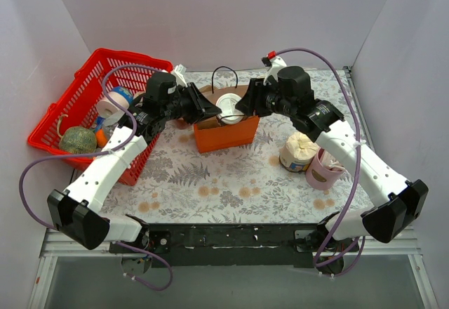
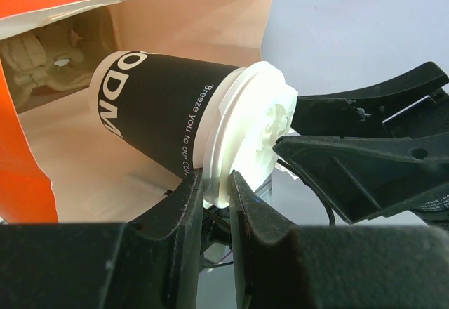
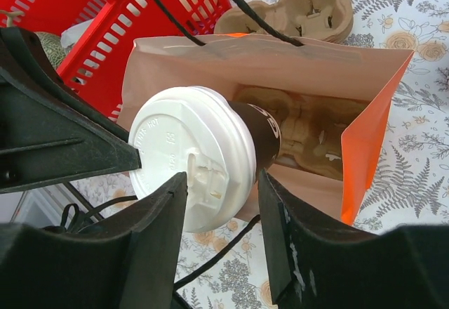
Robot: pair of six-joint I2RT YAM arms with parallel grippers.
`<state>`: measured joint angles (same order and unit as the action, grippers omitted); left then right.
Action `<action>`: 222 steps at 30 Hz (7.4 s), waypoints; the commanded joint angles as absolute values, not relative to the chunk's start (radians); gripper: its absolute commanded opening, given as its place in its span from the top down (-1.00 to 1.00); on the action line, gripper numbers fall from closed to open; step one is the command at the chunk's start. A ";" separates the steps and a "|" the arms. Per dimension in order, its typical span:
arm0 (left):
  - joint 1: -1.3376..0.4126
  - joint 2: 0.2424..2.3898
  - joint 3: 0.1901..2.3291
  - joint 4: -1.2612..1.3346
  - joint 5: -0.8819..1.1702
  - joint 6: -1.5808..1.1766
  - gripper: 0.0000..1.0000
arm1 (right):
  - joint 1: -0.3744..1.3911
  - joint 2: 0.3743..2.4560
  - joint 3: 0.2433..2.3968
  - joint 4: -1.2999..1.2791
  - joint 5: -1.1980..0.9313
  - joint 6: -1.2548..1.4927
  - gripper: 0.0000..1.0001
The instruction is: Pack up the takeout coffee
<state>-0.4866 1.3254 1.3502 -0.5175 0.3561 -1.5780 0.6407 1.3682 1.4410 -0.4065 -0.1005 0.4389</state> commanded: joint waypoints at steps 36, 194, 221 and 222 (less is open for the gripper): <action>-0.485 1.250 1.344 -0.506 0.351 -1.531 -0.27 | 0.604 1.339 1.407 -0.313 -0.094 0.500 0.78; -0.701 1.189 1.236 -0.718 0.123 -1.546 0.96 | 0.801 1.411 1.305 -0.692 0.247 0.534 0.86; -0.701 1.190 1.226 -0.736 0.074 -1.514 0.97 | 0.673 1.419 1.172 -0.678 0.202 0.528 0.77; -0.701 1.192 1.227 -0.736 0.074 -1.513 0.96 | 0.673 1.423 1.173 -0.680 0.207 0.529 0.76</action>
<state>-0.6960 1.2060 1.2236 -0.7280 0.0879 -1.5387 0.6758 1.4128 1.1908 -0.6743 0.1997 0.5220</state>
